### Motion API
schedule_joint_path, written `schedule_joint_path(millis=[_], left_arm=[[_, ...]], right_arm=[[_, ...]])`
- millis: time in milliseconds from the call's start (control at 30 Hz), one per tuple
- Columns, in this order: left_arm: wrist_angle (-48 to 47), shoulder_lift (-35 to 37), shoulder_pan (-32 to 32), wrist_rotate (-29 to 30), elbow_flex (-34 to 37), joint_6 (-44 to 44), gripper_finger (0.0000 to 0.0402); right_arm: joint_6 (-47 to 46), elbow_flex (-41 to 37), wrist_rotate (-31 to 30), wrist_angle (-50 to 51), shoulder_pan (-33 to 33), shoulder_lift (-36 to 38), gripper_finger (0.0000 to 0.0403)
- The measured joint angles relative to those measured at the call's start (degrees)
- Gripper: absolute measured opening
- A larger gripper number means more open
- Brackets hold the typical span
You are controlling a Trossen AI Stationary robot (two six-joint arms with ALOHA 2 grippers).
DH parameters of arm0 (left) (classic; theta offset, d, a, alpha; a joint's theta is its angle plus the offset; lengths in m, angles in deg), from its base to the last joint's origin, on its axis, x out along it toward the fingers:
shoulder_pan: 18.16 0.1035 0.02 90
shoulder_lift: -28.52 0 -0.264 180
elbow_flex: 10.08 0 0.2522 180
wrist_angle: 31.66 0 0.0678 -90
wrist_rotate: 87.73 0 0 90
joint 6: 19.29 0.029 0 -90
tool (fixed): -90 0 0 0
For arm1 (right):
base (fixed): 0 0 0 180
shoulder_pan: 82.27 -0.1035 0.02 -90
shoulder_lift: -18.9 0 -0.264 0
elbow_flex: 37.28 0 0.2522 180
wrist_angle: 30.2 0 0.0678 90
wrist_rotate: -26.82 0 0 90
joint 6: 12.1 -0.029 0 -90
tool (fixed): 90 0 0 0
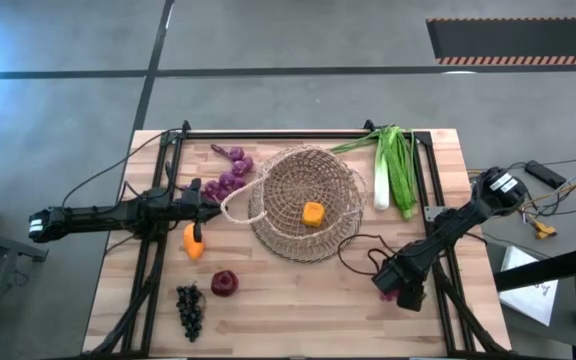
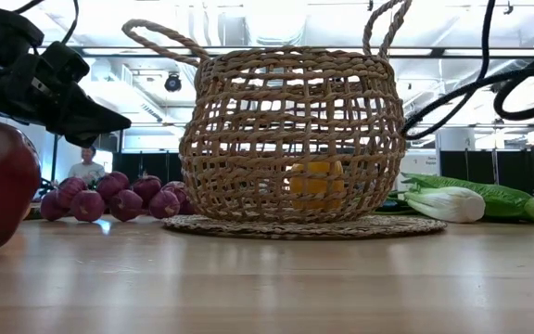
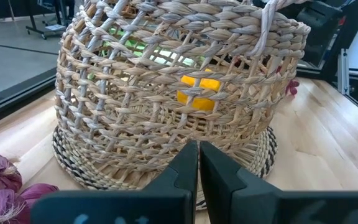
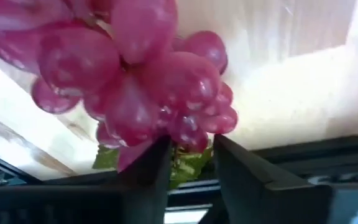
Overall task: Build produce basket
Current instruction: Put the purple grapes into the basket
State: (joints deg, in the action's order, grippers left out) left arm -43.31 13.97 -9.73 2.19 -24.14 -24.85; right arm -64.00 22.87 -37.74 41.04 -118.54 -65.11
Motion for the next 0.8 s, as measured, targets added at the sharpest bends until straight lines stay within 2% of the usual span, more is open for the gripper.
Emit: schedule_joint_path(millis=[200, 333, 433, 633, 800], left_arm=[[0.0, 0.0, 0.0, 0.0, 0.0, 0.0, 0.0000], [0.0, 0.0, 0.0, 0.0, 0.0, 0.0, 0.0000], [0.0, 0.0, 0.0, -0.1, 0.0, 0.0, 0.0000], [0.0, 0.0, 0.0, -0.1, 0.0, 0.0, 0.0000], [0.0, 0.0, 0.0, -0.1, 0.0, 0.0, 0.0000]], right_arm=[[-1.2, 2.2, -2.1, -0.6, 0.0, 0.4, 0.0016], [-4.0, 6.2, -6.5, 0.4, 0.0, 2.1, 0.0011], [-5.2, 11.4, -9.4, 4.8, 0.0, 2.5, 0.0009], [-5.1, 24.1, -17.0, 17.1, 0.0, 1.5, 0.0009], [-2.5, 32.1, -23.3, 20.2, 0.0, 1.0, 0.0009]])
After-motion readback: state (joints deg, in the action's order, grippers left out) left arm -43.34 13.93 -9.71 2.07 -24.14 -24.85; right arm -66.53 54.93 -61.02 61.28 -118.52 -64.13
